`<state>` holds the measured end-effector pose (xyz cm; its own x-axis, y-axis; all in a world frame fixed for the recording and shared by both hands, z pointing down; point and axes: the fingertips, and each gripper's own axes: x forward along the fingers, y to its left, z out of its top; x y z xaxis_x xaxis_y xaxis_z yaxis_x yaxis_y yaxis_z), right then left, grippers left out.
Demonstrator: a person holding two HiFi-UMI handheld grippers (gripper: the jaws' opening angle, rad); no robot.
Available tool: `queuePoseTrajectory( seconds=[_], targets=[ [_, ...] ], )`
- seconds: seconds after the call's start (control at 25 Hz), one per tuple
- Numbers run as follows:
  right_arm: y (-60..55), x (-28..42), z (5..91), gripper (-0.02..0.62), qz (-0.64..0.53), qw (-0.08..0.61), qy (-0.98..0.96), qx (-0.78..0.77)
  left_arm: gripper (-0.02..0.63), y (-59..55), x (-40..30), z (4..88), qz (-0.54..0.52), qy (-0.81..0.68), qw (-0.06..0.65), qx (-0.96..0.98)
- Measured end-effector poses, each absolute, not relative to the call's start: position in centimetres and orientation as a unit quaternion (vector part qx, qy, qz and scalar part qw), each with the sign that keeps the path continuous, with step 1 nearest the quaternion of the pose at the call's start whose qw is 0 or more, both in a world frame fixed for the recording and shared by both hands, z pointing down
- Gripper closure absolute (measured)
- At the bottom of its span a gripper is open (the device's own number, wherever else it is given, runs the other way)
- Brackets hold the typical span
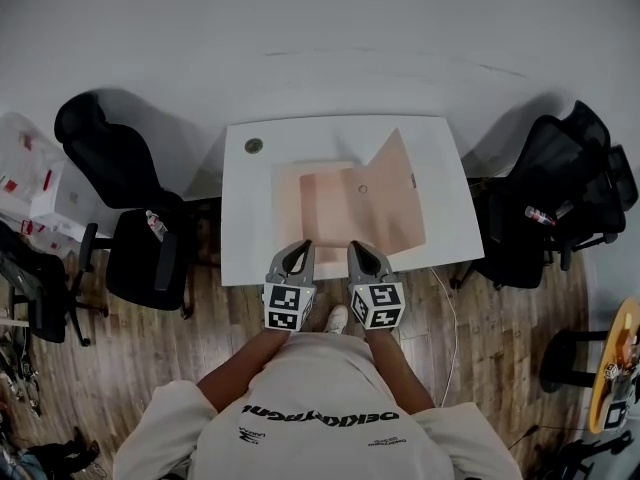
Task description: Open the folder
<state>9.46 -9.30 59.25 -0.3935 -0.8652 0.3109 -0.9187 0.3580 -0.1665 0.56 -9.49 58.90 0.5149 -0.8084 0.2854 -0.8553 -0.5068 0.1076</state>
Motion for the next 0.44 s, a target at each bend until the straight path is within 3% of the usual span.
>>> queuePoseTrajectory(
  seconds=[0.44],
  targets=[
    [-10.3,10.2,59.5,0.594,0.161,0.078,-0.817,0.548,0.607,-10.0,0.5,59.5,0.118,-0.487,0.095,0.86]
  ],
)
